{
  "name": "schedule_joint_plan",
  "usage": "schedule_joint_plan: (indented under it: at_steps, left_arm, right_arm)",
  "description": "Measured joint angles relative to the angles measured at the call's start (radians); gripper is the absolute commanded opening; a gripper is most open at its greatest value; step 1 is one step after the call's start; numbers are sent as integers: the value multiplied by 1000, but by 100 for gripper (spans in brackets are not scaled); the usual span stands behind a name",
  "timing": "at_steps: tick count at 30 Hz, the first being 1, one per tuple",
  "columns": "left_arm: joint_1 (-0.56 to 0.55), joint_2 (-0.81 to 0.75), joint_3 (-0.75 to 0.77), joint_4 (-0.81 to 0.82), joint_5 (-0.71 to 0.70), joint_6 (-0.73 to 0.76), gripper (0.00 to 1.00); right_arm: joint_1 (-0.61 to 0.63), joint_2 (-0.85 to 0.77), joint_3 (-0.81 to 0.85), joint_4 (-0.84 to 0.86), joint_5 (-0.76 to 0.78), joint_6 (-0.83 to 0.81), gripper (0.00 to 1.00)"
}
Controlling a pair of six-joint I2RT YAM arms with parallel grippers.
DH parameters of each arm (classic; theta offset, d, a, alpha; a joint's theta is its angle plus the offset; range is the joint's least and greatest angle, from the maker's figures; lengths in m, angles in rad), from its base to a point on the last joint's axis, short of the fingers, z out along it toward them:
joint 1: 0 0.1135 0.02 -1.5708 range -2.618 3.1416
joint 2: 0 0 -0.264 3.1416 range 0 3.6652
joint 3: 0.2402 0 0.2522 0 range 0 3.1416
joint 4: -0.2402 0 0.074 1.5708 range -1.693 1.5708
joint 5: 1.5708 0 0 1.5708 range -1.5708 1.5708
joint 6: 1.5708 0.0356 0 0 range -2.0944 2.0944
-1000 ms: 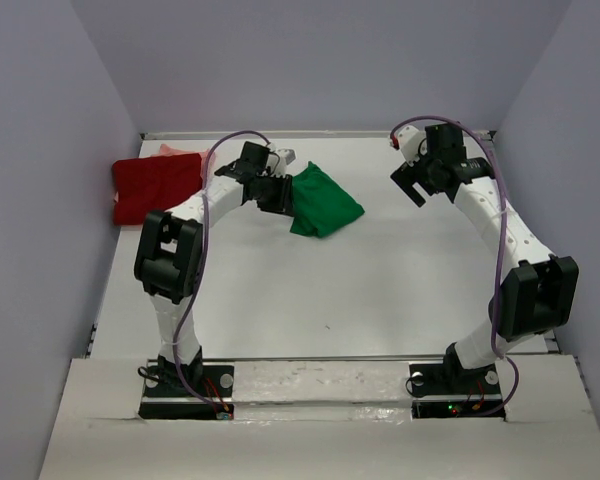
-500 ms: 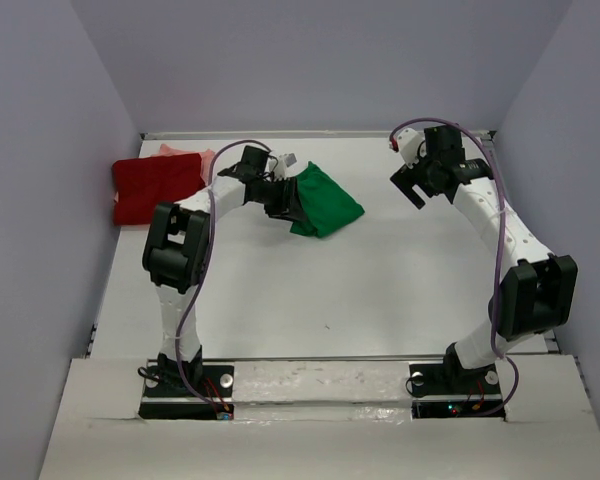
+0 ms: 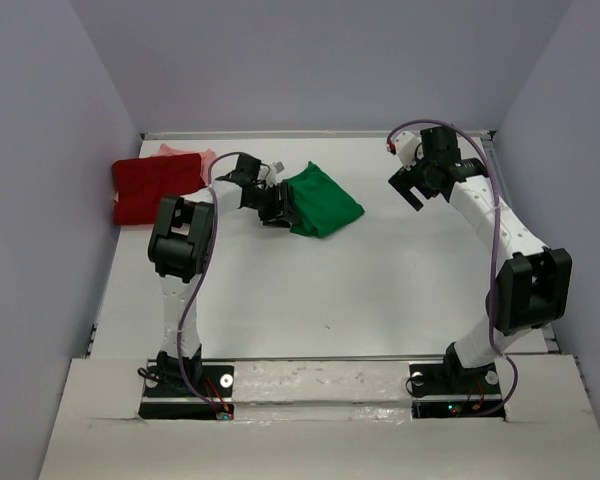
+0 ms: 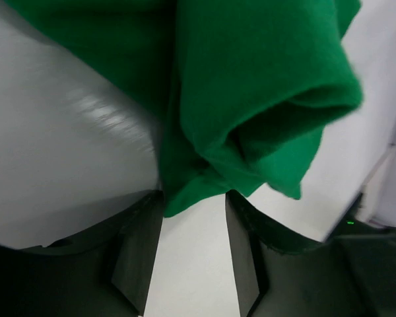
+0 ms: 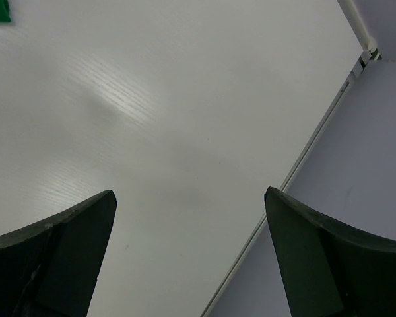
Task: Fold and stack the t-shirts
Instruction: Fold the long partially folded tshirt into a neat square
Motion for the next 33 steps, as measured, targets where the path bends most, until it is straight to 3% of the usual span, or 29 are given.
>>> schedule_joint_plan:
  at_steps: [8, 33]
  left_arm:
    - [1, 64, 37, 39, 40, -57, 50]
    - [-13, 114, 58, 195, 43, -182, 49]
  right_arm:
    - [0, 14, 0, 0, 0, 0, 100]
    - [0, 47, 0, 0, 8, -14, 100]
